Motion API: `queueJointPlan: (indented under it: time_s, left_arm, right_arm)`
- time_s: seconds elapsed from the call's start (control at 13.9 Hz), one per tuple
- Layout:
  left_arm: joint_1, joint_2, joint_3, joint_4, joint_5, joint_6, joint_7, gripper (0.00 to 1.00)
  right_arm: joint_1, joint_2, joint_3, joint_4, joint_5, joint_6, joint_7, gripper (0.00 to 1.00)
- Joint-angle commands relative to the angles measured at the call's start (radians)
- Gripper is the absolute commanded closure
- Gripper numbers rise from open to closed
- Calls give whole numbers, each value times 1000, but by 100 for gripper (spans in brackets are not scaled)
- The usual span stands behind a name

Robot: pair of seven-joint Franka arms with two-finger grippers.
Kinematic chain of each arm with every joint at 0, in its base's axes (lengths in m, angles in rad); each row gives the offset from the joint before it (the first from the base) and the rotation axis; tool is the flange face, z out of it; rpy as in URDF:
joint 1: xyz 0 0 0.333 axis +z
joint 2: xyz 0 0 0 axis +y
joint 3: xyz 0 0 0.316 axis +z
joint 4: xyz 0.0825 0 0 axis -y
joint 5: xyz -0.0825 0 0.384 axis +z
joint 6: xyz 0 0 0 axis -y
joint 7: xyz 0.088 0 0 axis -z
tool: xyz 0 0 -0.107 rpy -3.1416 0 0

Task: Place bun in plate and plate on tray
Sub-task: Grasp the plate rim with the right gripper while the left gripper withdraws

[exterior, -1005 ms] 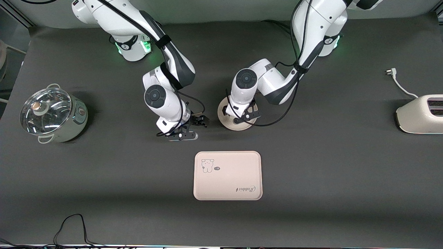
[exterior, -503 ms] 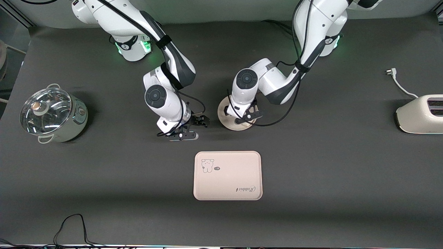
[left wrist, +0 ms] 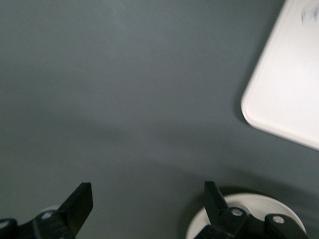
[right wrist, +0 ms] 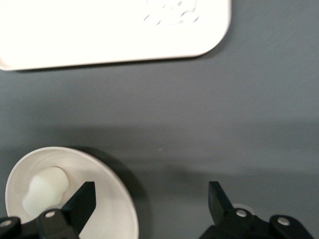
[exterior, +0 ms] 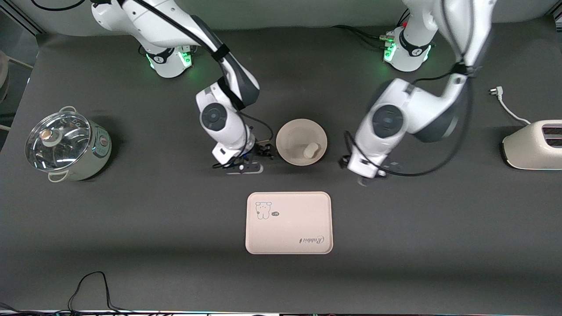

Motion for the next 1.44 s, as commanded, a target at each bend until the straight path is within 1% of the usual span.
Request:
queueJointPlan:
  time_s: [0.0, 0.22, 0.36, 0.43, 0.57, 0.65, 0.79, 0.86, 0.93, 1.01, 1.08, 1.15, 1.22, 1.29, 1.36]
  left_arm:
    - [87, -18, -9, 57, 0, -45, 141, 0]
    - [230, -70, -7, 52, 3, -43, 345, 0]
    - [287, -134, -6, 46, 1, -69, 413, 0]
    - [319, -169, -7, 42, 0, -104, 436, 0]
    - [359, -242, -6, 32, -6, -179, 540, 0]
    - [400, -271, -7, 20, -37, -204, 562, 0]
    - [430, -343, -1, -47, -106, -212, 617, 0]
    - [416, -392, 12, -101, -107, -192, 657, 0]
    - [410, -414, 20, -139, -112, -169, 659, 0]
    - [405, -414, 20, -149, -114, -154, 671, 0]
    - [384, -399, 23, -144, -114, -148, 671, 0]
    - [316, -386, 73, -146, -114, -128, 671, 0]
    - [199, -383, 185, -146, -114, -129, 671, 0]
    - [97, -382, 281, -146, -112, -129, 673, 0]
    - [51, -380, 339, -146, -112, -129, 674, 0]
  right_arm:
    - [74, 47, -7, 9, 15, 86, 89, 0]
    - [111, 73, -7, -14, 9, 143, 89, 0]
    - [123, 87, -7, -28, 9, 178, 94, 0]
    - [138, 87, -7, -31, 9, 178, 97, 1]
    - [140, 87, -8, -50, 3, 180, 94, 9]
    - [140, 87, -8, -51, -11, 180, 94, 16]
    - [140, 93, -8, -54, -22, 181, 95, 30]
    - [140, 96, -8, -56, -22, 181, 95, 37]
    - [140, 97, -8, -56, -24, 181, 95, 43]
    - [140, 97, -8, -56, -22, 181, 95, 51]
    - [140, 97, -8, -56, -24, 181, 95, 62]
    - [138, 97, -7, -56, -24, 181, 95, 74]
    - [138, 97, -7, -54, -24, 180, 95, 88]
    - [137, 97, -7, -54, -24, 180, 95, 99]
    - [134, 95, -7, -53, -22, 178, 95, 100]
